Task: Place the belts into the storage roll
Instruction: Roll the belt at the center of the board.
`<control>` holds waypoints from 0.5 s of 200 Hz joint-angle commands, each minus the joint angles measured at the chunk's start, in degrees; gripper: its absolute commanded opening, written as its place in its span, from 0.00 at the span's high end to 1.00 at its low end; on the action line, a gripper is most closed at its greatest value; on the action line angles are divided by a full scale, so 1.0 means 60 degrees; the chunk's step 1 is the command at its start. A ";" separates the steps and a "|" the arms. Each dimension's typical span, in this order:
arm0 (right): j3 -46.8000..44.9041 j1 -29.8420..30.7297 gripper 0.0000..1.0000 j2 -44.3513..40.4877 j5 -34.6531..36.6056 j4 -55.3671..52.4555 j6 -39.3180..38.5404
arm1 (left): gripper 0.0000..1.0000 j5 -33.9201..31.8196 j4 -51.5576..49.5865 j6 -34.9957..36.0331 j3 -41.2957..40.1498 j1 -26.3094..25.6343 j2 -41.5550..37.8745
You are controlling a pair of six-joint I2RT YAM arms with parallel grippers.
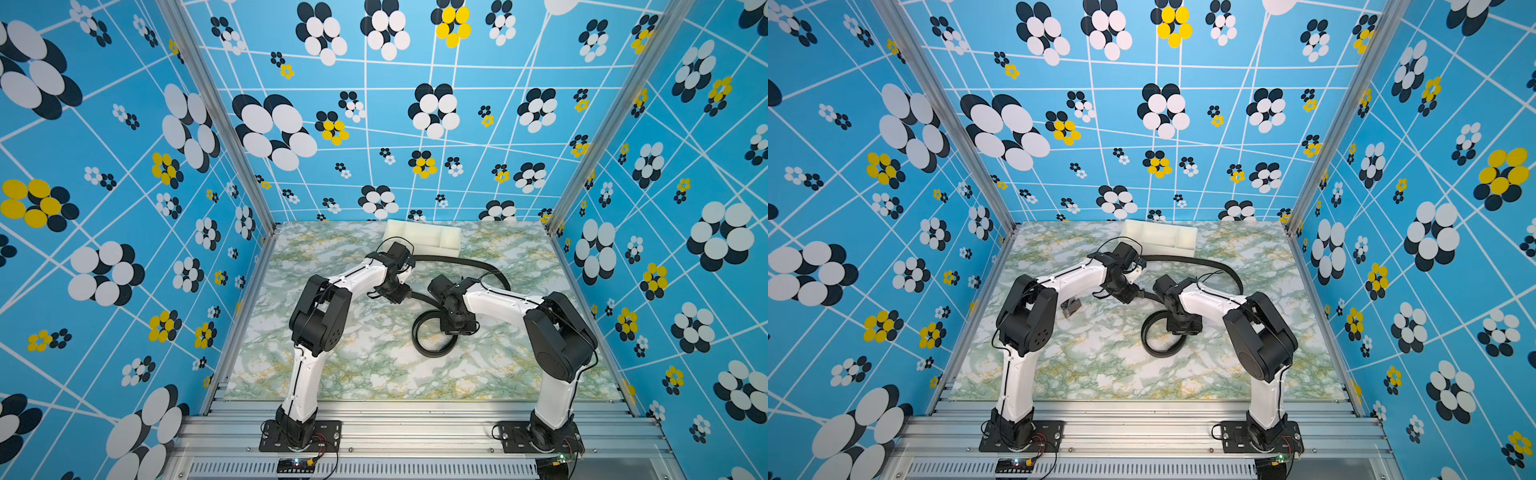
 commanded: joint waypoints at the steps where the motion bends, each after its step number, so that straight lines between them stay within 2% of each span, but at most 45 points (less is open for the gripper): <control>1: -0.0625 -0.0326 0.67 0.0522 -0.0106 -0.0546 0.0508 | 1.00 -0.0475 -0.0322 -0.0196 -0.0756 0.0214 -0.0572; 100: -0.1247 -0.1009 0.71 0.0150 0.0135 -0.0565 0.1733 | 1.00 -0.0507 -0.0096 -0.0458 -0.2761 0.1162 -0.2270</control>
